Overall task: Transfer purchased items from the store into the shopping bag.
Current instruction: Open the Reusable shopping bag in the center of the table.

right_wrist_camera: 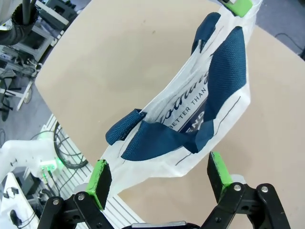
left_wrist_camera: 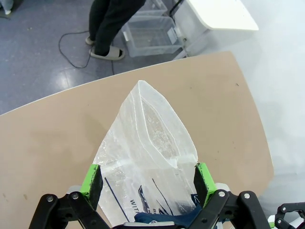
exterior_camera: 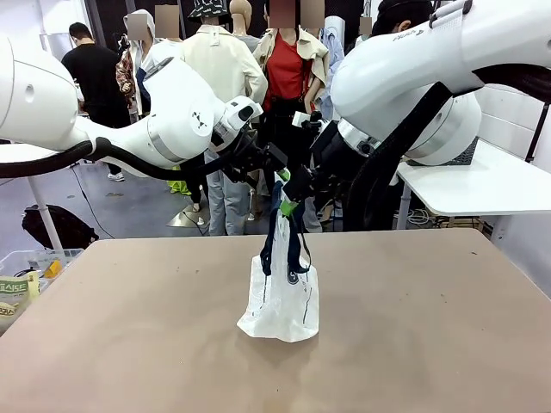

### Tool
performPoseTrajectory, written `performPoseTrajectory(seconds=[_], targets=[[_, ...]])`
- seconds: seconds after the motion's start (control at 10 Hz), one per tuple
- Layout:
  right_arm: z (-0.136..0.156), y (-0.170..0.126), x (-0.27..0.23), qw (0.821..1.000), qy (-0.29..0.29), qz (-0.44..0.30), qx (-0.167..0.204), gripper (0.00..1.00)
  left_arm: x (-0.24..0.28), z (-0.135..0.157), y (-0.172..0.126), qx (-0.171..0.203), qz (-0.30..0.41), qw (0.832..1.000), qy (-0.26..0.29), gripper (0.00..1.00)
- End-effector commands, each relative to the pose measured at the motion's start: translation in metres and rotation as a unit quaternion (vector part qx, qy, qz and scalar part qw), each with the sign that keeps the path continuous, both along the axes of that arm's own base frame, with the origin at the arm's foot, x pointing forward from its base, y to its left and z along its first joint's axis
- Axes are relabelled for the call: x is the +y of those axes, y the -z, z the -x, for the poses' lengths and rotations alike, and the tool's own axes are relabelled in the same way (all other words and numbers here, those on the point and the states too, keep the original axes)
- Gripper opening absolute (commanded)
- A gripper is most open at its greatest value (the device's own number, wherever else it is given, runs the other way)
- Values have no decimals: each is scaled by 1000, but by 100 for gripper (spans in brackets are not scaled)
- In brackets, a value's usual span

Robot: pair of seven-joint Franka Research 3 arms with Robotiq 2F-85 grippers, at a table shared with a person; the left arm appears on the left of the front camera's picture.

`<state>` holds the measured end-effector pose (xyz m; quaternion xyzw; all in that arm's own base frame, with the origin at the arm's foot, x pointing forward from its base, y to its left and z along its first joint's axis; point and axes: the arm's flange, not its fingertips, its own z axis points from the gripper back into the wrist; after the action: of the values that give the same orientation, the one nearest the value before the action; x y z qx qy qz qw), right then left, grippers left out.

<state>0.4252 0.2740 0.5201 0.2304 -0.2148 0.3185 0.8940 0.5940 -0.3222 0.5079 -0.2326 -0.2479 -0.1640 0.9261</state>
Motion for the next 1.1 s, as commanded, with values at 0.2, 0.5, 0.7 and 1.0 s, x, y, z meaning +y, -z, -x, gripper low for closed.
performPoseTrajectory(seconds=[0.2, 0.5, 0.7, 1.0], targets=[[-5, -1, 6, 1000, 7, 23, 13, 100, 7, 4, 2, 7, 3, 1000, 3, 100], [-5, 0, 4, 999, 7, 36, 18, 100, 9, 5, 4, 11, 7, 1000, 2, 100], [-2, -7, 4, 1000, 3, 29, 12, 100, 9, 5, 4, 11, 3, 1000, -7, 100], [1, -14, 5, 1000, -2, 25, 8, 100, 8, 5, 5, 10, 0, 1000, -16, 100]])
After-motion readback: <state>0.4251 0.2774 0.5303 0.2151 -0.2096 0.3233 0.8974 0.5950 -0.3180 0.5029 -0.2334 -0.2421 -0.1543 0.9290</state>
